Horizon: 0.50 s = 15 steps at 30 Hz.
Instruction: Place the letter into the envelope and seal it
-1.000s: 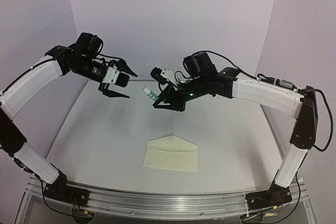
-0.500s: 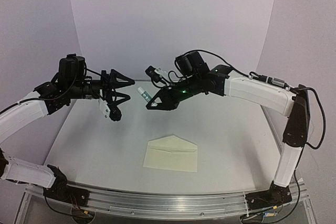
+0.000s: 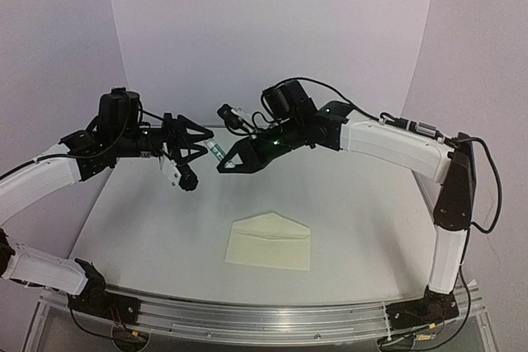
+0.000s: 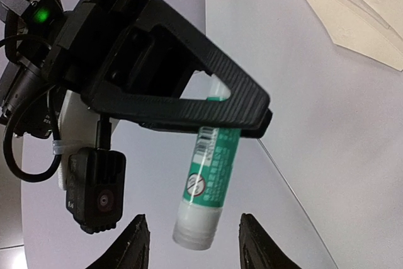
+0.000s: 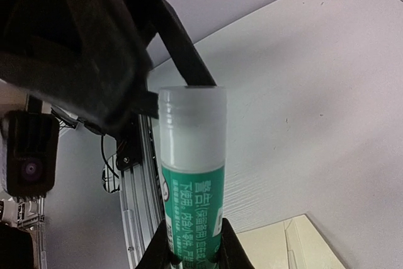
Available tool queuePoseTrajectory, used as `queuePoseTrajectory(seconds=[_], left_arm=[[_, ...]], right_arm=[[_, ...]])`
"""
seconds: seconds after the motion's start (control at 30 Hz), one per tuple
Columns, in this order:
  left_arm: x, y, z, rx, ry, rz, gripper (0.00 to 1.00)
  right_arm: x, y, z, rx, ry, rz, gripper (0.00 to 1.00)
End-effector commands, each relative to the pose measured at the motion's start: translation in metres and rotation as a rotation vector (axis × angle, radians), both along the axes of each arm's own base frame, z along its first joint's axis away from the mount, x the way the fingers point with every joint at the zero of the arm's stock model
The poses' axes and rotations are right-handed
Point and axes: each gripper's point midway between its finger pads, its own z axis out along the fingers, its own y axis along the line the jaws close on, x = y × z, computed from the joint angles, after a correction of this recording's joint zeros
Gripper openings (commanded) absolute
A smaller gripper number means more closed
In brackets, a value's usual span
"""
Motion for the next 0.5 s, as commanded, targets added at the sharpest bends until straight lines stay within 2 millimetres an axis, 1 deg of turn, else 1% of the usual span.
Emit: queuePoseTrajectory(seconds=[0.0, 0.07, 0.17, 0.23, 0.47], left_arm=[[-0.006, 0.002, -0.005, 0.142, -0.281, -0.097, 0.47], [-0.004, 0.003, -0.007, 0.150, -0.280, -0.090, 0.47], [-0.002, 0.002, -0.003, 0.144, -0.279, -0.081, 0.44], [0.001, 0.002, 0.000, 0.142, -0.269, -0.068, 0.41], [0.005, 0.004, 0.000, 0.151, -0.252, -0.039, 0.26]], right_arm=[[0.002, 0.012, 0.018, 0.050, 0.007, 0.013, 0.00], [0.001, 0.015, 0.019, 0.056, 0.008, 0.020, 0.00], [0.000, 0.016, 0.018, 0.054, 0.008, 0.025, 0.00], [-0.001, 0.016, 0.016, 0.051, 0.009, 0.027, 0.00], [-0.002, 0.013, 0.012, 0.039, 0.005, 0.022, 0.00]])
